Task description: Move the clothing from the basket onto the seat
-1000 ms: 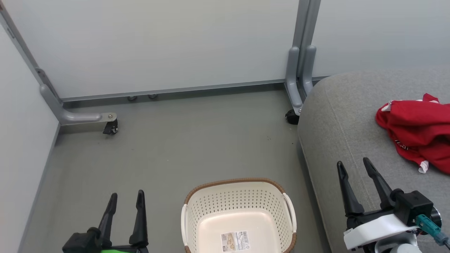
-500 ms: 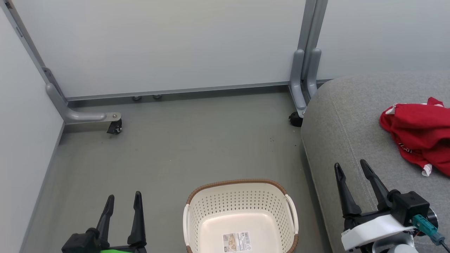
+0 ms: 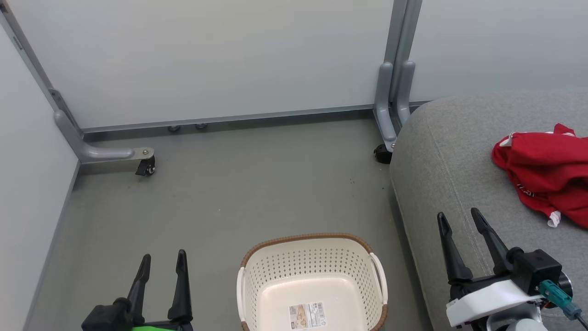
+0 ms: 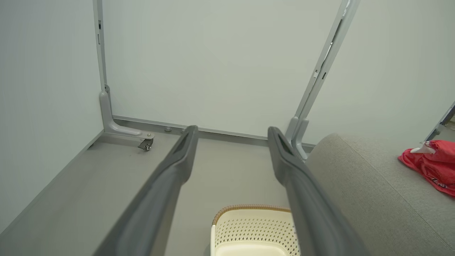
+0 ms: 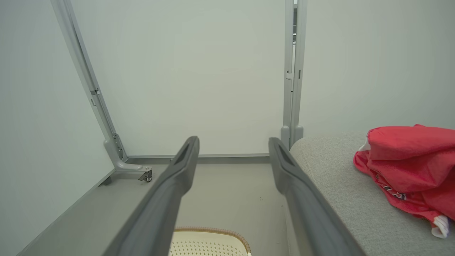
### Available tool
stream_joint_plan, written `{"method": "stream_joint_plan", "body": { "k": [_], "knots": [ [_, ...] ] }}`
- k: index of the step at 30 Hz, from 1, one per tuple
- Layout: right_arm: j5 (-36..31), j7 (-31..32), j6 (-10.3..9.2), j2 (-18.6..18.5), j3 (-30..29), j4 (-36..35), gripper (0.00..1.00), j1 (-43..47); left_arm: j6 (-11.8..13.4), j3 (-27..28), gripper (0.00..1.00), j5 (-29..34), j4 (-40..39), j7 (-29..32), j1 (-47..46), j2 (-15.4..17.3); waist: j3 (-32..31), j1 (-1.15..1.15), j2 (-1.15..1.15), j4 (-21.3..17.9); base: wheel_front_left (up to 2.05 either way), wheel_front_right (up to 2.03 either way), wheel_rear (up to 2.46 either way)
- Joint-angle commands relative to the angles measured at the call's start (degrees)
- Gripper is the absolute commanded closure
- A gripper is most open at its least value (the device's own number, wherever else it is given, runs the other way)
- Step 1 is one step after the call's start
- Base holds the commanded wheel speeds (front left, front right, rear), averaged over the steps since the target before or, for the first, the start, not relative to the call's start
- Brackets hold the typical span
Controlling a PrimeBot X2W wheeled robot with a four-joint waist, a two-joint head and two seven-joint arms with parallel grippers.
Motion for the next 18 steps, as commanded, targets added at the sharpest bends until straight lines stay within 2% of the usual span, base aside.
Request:
{"method": "stream_joint_plan", "body": {
  "k": [1, 13, 18],
  "knots": [
    [-0.2, 0.0, -0.10, -0.2, 0.0, 0.0, 0.00, -0.5, -0.4, 0.1, 0.00, -0.9, 0.1, 0.0, -0.3, 0.1, 0.0, 0.00, 0.00, 0.0, 0.00, 0.00, 0.00],
    [0.3, 0.0, -0.10, -0.8, 0.8, 0.0, 0.00, -0.6, -0.4, 0.4, 0.00, -0.1, 0.4, 0.0, 0.2, 0.1, 0.0, 0.00, 0.00, 0.1, 0.00, 0.00, 0.00],
    [0.3, 0.0, -0.10, -0.8, 0.9, -0.1, 0.00, -0.6, -0.9, 0.1, 0.00, -2.4, 1.9, 0.0, 0.5, 0.1, 0.0, 0.00, 0.00, 0.0, 0.00, 0.00, 0.00]
  ]
}}
